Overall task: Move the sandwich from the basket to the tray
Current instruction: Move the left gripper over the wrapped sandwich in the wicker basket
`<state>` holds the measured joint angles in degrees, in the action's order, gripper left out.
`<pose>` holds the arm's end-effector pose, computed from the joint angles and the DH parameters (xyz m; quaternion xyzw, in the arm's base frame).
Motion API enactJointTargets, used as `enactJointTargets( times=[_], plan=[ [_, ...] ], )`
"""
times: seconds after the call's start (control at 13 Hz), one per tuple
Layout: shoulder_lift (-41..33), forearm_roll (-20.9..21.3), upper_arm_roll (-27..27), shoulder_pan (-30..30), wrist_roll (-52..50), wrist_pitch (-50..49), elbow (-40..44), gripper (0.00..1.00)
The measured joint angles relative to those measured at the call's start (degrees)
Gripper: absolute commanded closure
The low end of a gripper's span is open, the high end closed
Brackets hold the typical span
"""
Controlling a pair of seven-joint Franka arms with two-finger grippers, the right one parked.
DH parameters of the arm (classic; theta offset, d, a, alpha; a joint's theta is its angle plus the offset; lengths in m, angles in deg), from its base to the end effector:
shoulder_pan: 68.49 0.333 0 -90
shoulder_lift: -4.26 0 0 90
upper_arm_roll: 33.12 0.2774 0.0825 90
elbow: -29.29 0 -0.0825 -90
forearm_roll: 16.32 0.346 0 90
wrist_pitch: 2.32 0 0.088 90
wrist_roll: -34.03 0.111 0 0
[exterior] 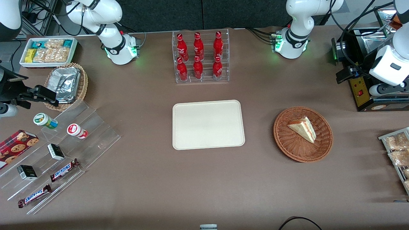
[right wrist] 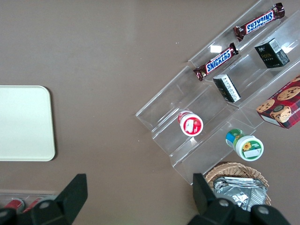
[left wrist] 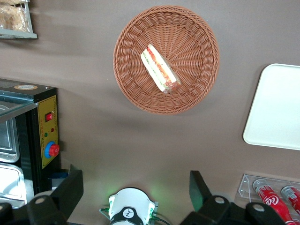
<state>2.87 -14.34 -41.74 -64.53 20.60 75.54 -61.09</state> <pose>0.4839 -0.0359 0.5750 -0.9920 -0.0783 0.0929 0.0340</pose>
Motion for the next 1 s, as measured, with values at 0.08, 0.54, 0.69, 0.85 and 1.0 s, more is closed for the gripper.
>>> enactJointTargets(
  times=[0.08,0.54,0.69,0.85,1.0],
  plan=[
    [0.0,0.0,0.0,0.0,0.0,0.0,0.0,0.00],
    [0.3,0.0,0.3,0.4,0.0,2.2,-4.6,0.00],
    [0.6,0.0,0.4,0.7,0.0,5.8,-9.1,0.00],
    [0.8,0.0,0.4,1.1,0.0,10.9,-13.8,0.00],
    [1.0,0.0,0.4,1.4,-0.1,16.3,-17.8,0.00]
  ],
)
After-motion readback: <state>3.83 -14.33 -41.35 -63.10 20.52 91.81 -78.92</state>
